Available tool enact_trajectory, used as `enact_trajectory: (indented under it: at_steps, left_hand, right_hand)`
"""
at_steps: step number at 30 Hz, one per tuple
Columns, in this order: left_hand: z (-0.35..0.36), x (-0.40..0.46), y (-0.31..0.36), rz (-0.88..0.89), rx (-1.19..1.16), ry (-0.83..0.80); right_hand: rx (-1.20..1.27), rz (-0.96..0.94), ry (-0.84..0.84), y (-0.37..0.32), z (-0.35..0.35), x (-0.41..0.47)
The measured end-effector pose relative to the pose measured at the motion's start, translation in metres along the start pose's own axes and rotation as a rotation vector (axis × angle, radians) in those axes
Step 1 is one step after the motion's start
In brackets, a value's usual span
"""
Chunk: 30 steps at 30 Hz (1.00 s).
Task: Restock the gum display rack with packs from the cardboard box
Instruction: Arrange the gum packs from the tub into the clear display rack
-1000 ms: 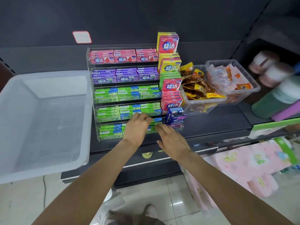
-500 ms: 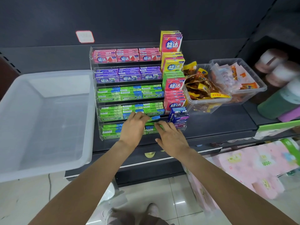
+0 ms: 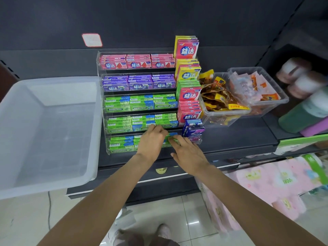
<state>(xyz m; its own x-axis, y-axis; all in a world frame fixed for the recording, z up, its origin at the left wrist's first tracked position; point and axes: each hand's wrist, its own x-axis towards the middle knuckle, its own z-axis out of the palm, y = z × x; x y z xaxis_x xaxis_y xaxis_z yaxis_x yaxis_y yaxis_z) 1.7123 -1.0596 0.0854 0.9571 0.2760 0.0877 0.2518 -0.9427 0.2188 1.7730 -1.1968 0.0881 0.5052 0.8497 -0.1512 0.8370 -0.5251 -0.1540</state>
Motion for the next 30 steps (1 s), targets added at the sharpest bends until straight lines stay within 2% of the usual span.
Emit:
enact_trajectory:
  at_steps: [4, 9, 12, 20, 24, 30]
  left_hand:
    - [0.004, 0.003, -0.002, 0.005, -0.043, 0.016]
    - [0.006, -0.009, -0.016, 0.141, -0.011, 0.096]
    - [0.003, -0.022, -0.025, 0.138, 0.002, 0.099]
    - [0.008, -0.025, -0.023, 0.137, 0.072, -0.004]
    - [0.005, -0.024, -0.018, 0.142, 0.034, -0.045]
    - [0.008, -0.026, -0.030, 0.232, 0.199, -0.043]
  right_hand:
    - [0.002, 0.004, -0.019, 0.001, 0.000, -0.002]
    - [-0.010, 0.016, -0.036, 0.001, 0.000, -0.002]
    - [-0.002, 0.033, -0.038, -0.001, -0.001, -0.001]
    - [0.031, 0.042, -0.036, -0.002, -0.003, 0.002]
    - [0.049, 0.060, -0.045, -0.004, -0.003, 0.002]
    - [0.095, 0.085, -0.091, -0.009, -0.002, 0.003]
